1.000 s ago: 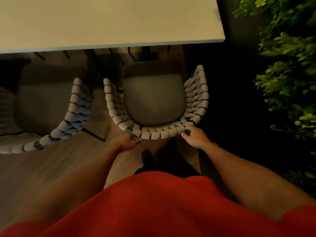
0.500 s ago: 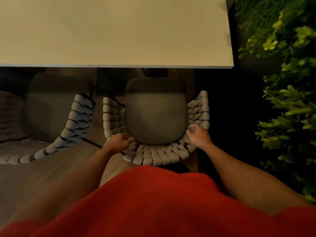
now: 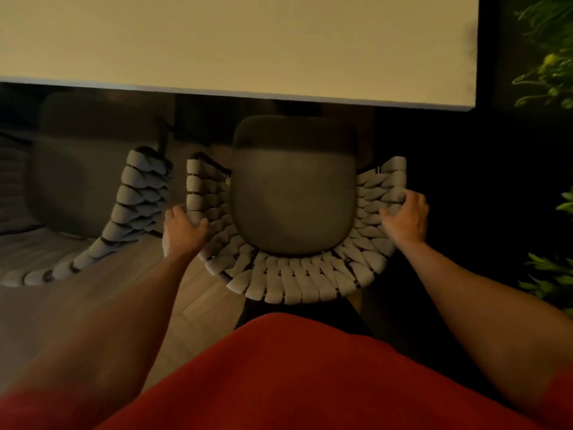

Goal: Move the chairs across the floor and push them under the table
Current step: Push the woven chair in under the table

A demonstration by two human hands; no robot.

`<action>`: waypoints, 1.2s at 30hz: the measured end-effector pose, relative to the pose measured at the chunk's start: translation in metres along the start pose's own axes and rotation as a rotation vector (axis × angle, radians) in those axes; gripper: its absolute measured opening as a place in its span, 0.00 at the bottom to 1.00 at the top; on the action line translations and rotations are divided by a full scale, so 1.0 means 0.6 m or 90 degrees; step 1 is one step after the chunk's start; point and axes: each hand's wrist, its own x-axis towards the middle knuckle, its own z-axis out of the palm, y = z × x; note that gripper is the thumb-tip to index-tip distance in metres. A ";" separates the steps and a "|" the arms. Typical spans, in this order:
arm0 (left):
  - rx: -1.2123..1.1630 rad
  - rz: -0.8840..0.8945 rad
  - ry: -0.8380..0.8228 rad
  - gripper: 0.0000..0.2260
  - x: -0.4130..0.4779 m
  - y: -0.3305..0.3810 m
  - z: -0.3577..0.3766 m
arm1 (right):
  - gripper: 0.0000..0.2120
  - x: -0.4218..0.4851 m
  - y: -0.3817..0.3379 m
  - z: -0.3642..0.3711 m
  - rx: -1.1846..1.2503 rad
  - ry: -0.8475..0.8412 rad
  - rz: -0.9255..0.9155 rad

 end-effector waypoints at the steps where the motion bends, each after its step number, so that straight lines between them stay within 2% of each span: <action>1: -0.011 -0.008 -0.009 0.29 0.011 0.000 0.004 | 0.30 0.010 0.000 0.002 0.015 0.011 0.022; 8: -0.121 -0.102 -0.039 0.26 0.082 -0.002 0.035 | 0.27 0.056 0.017 0.034 0.106 -0.035 0.155; 12: -0.131 -0.109 -0.049 0.27 0.115 -0.011 0.057 | 0.25 0.075 0.034 0.057 0.133 -0.069 0.181; 16: -0.142 -0.134 -0.037 0.26 0.125 -0.007 0.071 | 0.22 0.086 0.036 0.075 0.161 -0.046 0.198; 21: -0.142 -0.137 -0.024 0.23 0.118 0.001 0.068 | 0.19 0.078 0.030 0.069 0.183 -0.021 0.219; 28: -0.156 -0.110 0.011 0.21 0.101 0.048 0.032 | 0.23 0.064 0.028 0.047 0.156 0.015 0.214; 36: -0.125 -0.045 -0.005 0.21 0.166 0.098 0.015 | 0.23 0.141 0.009 0.028 0.164 -0.001 0.196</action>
